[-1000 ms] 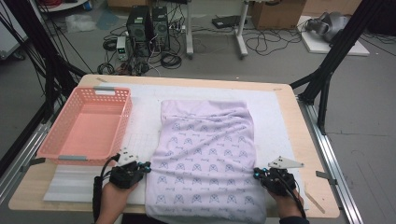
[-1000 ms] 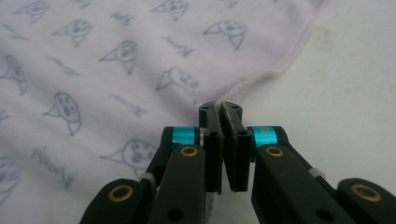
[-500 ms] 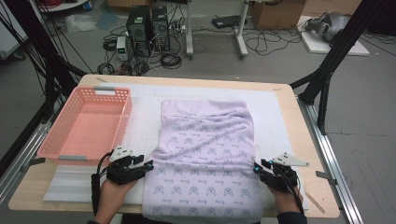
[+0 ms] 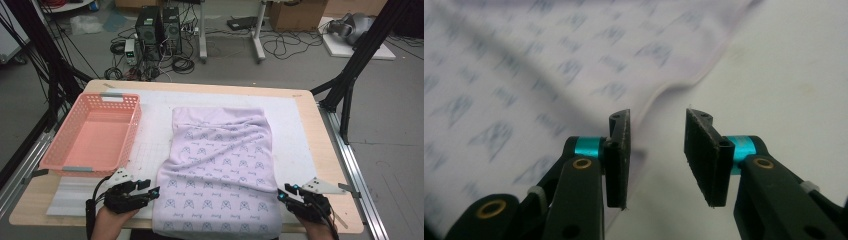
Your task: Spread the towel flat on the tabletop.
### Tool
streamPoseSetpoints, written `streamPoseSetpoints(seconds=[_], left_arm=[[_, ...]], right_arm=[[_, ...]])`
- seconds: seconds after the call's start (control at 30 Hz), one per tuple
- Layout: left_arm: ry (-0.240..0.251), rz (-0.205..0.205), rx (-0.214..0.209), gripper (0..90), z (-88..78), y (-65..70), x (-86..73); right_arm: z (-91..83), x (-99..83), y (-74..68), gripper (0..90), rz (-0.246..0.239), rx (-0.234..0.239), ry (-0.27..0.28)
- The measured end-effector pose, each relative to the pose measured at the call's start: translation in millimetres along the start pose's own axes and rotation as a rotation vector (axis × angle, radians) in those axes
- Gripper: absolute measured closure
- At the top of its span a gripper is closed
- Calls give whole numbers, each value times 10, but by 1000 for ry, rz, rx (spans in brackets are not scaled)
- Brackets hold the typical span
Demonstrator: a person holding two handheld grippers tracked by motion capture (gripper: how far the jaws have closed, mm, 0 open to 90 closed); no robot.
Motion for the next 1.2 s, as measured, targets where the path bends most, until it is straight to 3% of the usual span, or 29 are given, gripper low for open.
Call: streamPoseSetpoints(seconds=[0.13, 0.17, 0.2, 0.23, 0.27, 0.3, 0.4, 0.53, 0.9, 0.93, 0.97, 1.0, 1.1, 1.2], left_arm=[[-13, 50, 18, 492, 62, 99, -39], [-21, 97, 46, 522, 61, 117, -49], [-32, 160, 81, 604, 57, 135, -62], [-44, 187, 76, 707, 51, 145, -64], [-59, 186, 41, 813, 45, 159, -65], [-64, 200, 51, 875, 39, 172, -71], [-91, 179, 31, 880, 0, 179, -77], [-89, 140, -12, 881, -124, 146, -130], [-158, 171, -157, 872, -416, 326, -392], [-166, 179, -155, 833, -430, 325, -405], [-157, 165, -137, 693, -434, 311, -398], [-133, 128, -122, 543, -428, 289, -368], [-41, 74, -81, 464, -374, 219, -207], [4, 49, -44, 467, -218, 178, -52]], right_arm=[[76, -111, -104, 588, -7, 14, -45], [75, -109, -104, 598, -3, 15, -51], [71, -107, -101, 648, -7, 9, -56], [62, -110, -99, 713, -14, 3, -61], [49, -114, -99, 839, -7, 18, -68], [44, -120, -104, 855, -8, 40, -69], [20, -127, -129, 872, -24, 34, -85], [-65, -185, -156, 876, -38, 68, -109], [-491, -346, -310, 875, -70, 171, -125], [-506, -356, -331, 867, -70, 185, -138], [-506, -366, -347, 841, -78, 201, -165], [-500, -353, -348, 786, -92, 178, -164], [-441, -223, -310, 677, -43, 131, -88], [-268, -108, -263, 677, -27, 40, -66]])
Point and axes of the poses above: each handheld gripper's, and its own axes: z roughly forward along the jaws, x roughly out of its top, y roughly to its right, the point moved 5 cm from there along z, roughly forward along the jaws, and after that the axes turned 4 degrees about -y, right-handed, at the moved point
